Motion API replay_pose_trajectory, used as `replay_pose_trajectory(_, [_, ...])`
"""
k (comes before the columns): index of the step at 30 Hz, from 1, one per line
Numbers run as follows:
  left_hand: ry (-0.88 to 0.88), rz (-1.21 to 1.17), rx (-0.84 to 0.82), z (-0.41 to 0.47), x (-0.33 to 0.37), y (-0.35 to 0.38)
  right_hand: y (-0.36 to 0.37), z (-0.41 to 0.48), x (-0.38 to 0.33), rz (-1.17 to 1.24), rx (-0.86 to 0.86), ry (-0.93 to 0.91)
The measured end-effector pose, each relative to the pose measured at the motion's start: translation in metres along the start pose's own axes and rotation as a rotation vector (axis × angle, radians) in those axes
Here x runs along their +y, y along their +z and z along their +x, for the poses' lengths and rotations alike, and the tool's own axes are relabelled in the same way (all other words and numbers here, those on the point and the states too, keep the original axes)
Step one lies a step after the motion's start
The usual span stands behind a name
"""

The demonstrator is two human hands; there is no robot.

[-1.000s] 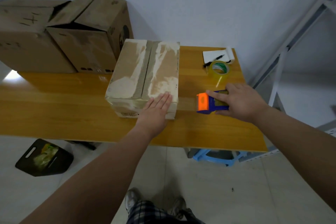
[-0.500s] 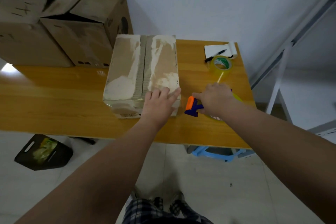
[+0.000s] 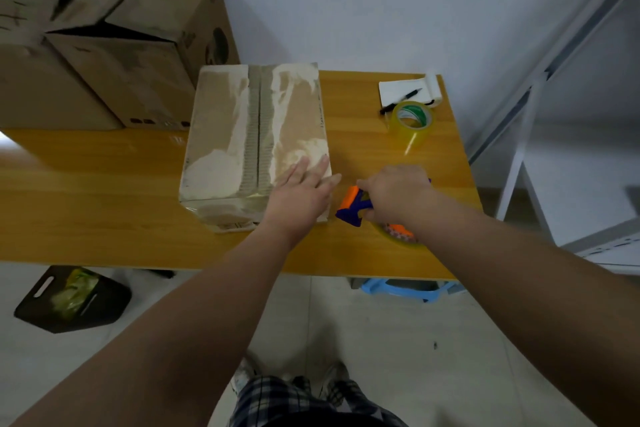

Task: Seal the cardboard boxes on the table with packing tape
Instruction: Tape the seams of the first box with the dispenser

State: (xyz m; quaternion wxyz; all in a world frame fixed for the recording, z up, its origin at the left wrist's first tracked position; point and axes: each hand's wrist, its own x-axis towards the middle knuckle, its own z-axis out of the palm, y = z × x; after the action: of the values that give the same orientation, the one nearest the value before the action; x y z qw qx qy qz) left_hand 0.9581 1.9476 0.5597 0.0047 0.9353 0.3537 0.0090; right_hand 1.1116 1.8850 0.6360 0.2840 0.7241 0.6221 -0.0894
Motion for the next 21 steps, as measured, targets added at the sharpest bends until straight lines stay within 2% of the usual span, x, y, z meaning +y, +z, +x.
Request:
replay_pose_trajectory(3, [-0.003, -0.041, -0.010, -0.001, -0.004, -0.005, 0.014, 0.004, -0.003, -0.197, -0.150, 0.013])
replay_pose_trajectory(5, [0.001, -0.044, -0.010, -0.001, -0.005, -0.006, 0.041, 0.002, 0.015, -0.171, -0.174, 0.026])
replay_pose_trajectory(9, [-0.034, -0.060, 0.002, -0.002, -0.001, -0.004, 0.079, 0.010, 0.049, 0.576, -0.013, 0.111])
replay_pose_trajectory(11, [-0.054, -0.069, 0.004, -0.002, 0.002, -0.005, 0.088, 0.022, 0.045, 0.855, 0.055, 0.185])
replay_pose_trajectory(13, [-0.051, -0.074, 0.010, -0.002, 0.002, -0.007, 0.094, 0.032, 0.034, 1.101, 0.074, 0.297])
replay_pose_trajectory(16, [-0.036, -0.068, -0.003, -0.003, 0.001, -0.008, 0.111, 0.041, 0.015, 1.492, 0.010, 0.488])
replay_pose_trajectory(19, [-0.043, -0.055, -0.003, -0.002, 0.002, -0.006, 0.126, 0.046, -0.001, 1.602, -0.026, 0.548])
replay_pose_trajectory(21, [-0.039, -0.044, 0.005, -0.003, 0.002, -0.004, 0.130, 0.053, -0.006, 1.564, -0.012, 0.580])
